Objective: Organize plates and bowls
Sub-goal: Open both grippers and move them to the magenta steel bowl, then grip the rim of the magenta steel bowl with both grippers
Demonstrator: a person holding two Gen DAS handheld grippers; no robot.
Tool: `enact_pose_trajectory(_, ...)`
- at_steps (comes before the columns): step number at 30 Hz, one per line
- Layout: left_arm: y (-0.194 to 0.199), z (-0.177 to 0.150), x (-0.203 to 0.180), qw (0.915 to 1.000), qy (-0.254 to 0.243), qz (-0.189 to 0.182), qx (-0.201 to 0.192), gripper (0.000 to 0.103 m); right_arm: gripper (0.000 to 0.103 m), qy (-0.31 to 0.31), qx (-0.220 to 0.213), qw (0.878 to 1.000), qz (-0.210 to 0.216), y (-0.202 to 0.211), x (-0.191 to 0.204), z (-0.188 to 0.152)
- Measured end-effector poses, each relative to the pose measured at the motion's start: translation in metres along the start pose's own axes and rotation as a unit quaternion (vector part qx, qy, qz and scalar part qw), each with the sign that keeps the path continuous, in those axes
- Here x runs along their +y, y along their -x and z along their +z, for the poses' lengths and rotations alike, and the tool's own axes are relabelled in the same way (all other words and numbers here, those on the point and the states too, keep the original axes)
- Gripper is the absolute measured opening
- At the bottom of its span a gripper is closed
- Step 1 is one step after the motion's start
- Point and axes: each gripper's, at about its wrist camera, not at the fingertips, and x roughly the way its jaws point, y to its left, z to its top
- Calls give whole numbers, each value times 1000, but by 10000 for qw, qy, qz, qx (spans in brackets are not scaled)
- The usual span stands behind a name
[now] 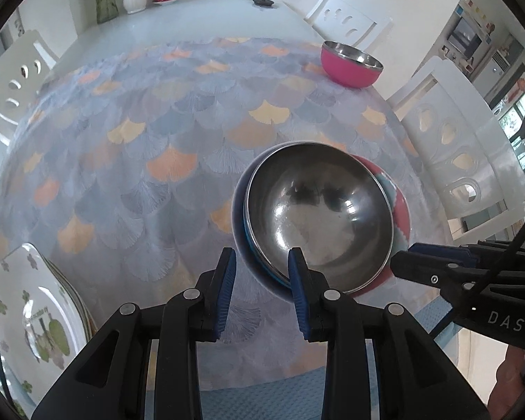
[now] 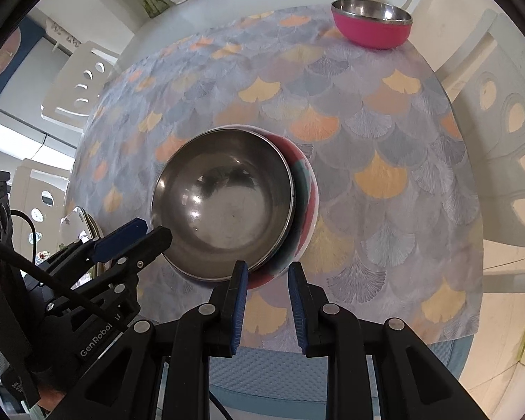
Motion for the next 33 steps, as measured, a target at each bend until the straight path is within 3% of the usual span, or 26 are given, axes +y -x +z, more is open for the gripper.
enact_pose_trajectory(5, 11, 7, 4, 9998, 88, -131, -122, 28, 22, -324, 119, 9987, 361, 2, -10, 2)
enact_pose_trajectory(11, 23, 36, 12, 9977, 351, -515, -270, 28, 25, -861, -245, 9933, 730, 25, -33, 15)
enact_pose_trajectory(14, 28, 58, 3, 9977, 165, -499, -435, 28, 36, -1268, -623, 9870, 765, 39, -49, 23)
enact_pose_trajectory(16, 29, 78, -3, 9975, 59, -465, -528, 34, 50, -1523, -813, 9816, 818, 44, -60, 27)
enact_pose_trajectory(21, 23, 130, -19, 9959, -151, -548, -707, 36, 51, -1806, -922, 9763, 751, 47, -82, 47)
enact_pose_trajectory(26, -1, 181, -25, 9918, -34, -1222, -363, 38, 51, -1895, -1221, 9722, 635, 51, -102, 84)
enact_pose_trajectory(33, -55, 247, -46, 9919, -181, -1253, -89, 38, 51, -2077, -1659, 9629, 456, 41, -126, 153)
